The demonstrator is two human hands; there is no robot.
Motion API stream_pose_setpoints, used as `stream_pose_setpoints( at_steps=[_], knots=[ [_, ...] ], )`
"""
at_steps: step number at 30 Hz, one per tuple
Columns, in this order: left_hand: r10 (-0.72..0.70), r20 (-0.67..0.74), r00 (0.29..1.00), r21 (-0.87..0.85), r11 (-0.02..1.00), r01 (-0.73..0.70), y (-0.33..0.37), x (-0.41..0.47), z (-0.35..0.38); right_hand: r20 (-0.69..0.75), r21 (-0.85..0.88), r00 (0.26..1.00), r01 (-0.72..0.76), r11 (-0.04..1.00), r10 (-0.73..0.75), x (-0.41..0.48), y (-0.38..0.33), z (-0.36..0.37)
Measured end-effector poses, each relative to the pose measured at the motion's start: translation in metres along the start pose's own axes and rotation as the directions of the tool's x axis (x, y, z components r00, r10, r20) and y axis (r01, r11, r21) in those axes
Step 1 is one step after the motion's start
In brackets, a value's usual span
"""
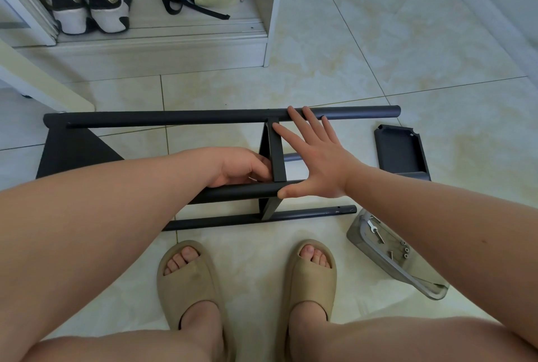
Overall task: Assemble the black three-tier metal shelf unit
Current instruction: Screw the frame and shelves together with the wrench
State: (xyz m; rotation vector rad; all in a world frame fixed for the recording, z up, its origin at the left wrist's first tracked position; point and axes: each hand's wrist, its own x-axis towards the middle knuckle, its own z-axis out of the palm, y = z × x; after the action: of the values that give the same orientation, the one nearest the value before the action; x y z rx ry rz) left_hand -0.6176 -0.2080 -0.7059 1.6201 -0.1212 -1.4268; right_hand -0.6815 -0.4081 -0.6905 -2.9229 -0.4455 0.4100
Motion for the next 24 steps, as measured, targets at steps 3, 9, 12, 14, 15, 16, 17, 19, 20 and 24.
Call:
stream_pose_setpoints(
  at_steps=[3,9,12,14,15,16,17,19,20,24],
  knots=[
    [-0.073,0.000,0.997,0.013,0.997,0.073,-0.0001,0.0010,0.0001,0.001,0.000,1.000,0.000,1.000,0.000,-0.0001,0.0001,0.0001],
    [-0.100,-0.031,0.994,0.077,0.992,0.102,0.0027,-0.0007,0.0027,0.004,0.005,1.000,-0.001,1.000,0.001,-0.0005,-0.0001,0.0002],
    [-0.047,-0.017,0.999,0.056,0.997,0.048,0.0036,-0.0031,0.0032,0.007,0.006,1.000,-0.003,1.000,0.003,-0.0003,0.0002,-0.0002],
    [-0.022,-0.022,1.000,0.058,0.998,0.023,0.0034,-0.0041,0.0031,0.011,0.003,1.000,-0.003,1.000,0.003,-0.0001,-0.0001,-0.0002],
    [-0.012,-0.023,1.000,0.049,0.999,0.013,0.0027,-0.0034,0.0027,0.011,0.001,1.000,-0.003,1.000,0.003,0.0001,-0.0003,-0.0001],
    [-0.003,-0.023,1.000,0.032,0.999,0.004,0.0020,-0.0024,0.0020,0.011,0.000,1.000,-0.003,1.000,0.003,0.0002,-0.0005,-0.0003],
    [0.000,-0.023,1.000,0.013,1.000,0.000,0.0015,-0.0012,0.0014,0.010,0.000,1.000,-0.005,1.000,0.005,0.0001,-0.0006,-0.0005],
    [-0.025,-0.019,1.000,-0.002,1.000,0.025,0.0010,-0.0001,0.0010,0.010,0.000,1.000,-0.005,1.000,0.005,-0.0001,-0.0006,-0.0009],
    [-0.055,-0.015,0.998,0.006,0.998,0.055,0.0012,-0.0005,0.0013,0.010,0.001,1.000,-0.004,1.000,0.004,-0.0002,-0.0006,-0.0011],
    [-0.128,-0.024,0.991,0.062,0.990,0.129,0.0027,-0.0012,0.0018,0.007,0.005,1.000,-0.003,1.000,0.003,-0.0005,-0.0004,-0.0008]
  ],
)
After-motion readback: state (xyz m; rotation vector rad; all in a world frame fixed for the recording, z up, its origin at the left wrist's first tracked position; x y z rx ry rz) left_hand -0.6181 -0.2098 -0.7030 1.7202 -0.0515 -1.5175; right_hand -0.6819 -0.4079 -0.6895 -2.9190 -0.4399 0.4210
